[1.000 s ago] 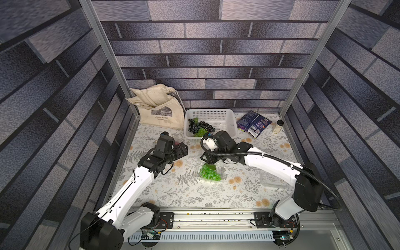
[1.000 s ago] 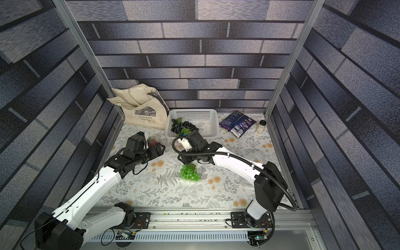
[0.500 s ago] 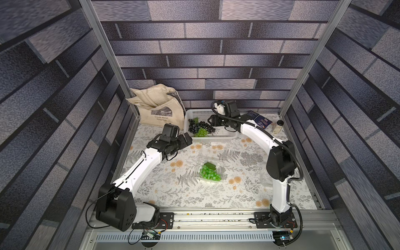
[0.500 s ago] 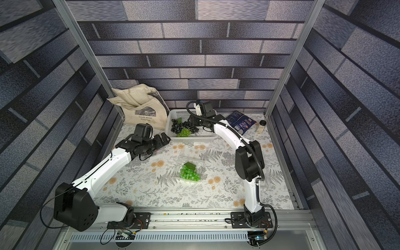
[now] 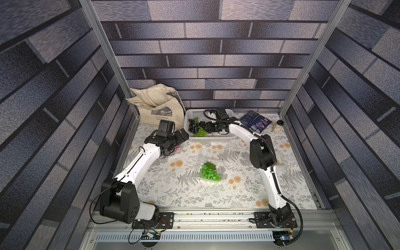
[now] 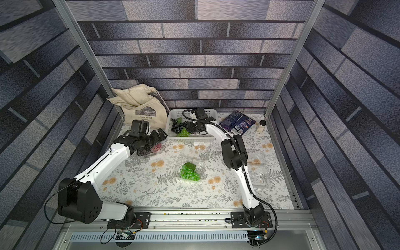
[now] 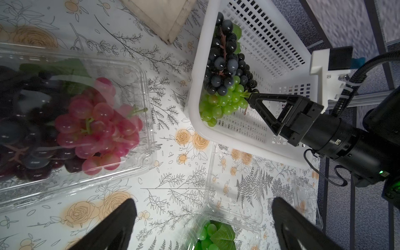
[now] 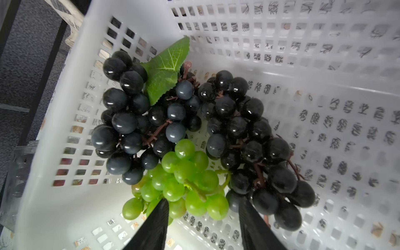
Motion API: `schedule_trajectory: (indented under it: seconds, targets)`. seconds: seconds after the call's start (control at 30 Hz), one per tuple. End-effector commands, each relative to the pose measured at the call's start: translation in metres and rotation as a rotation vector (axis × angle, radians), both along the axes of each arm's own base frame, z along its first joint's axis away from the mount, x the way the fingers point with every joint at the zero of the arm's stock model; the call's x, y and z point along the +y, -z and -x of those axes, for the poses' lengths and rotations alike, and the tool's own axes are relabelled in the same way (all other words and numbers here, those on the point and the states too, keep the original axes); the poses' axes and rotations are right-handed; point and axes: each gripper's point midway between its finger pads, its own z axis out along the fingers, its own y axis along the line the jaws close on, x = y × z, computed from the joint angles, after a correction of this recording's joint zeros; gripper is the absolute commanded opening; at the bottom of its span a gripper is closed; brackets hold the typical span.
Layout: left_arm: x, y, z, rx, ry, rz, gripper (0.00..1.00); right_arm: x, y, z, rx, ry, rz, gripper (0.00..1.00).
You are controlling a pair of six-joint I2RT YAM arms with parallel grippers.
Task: Pack grapes into containers
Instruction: Pick up the grape from the basket.
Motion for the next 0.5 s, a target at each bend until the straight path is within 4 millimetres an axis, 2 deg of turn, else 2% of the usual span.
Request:
schedule_trajectory:
  seconds: [0.0,0.23,0.47]
  targets:
    - [0.002,-0.001,0.003,0.008,0.012,-0.005,1.0,0.007,-0.004,-0.005,0.004,-0.006,-0.038,0.51]
    - [0.004,0.003,0.006,0.013,0.012,0.001,1.0,0.009,0.007,-0.009,0.027,-0.003,-0.033,0.41]
    - [0.006,0.003,0.007,0.011,0.008,0.007,1.0,0.011,0.011,-0.01,0.043,-0.002,-0.034,0.37]
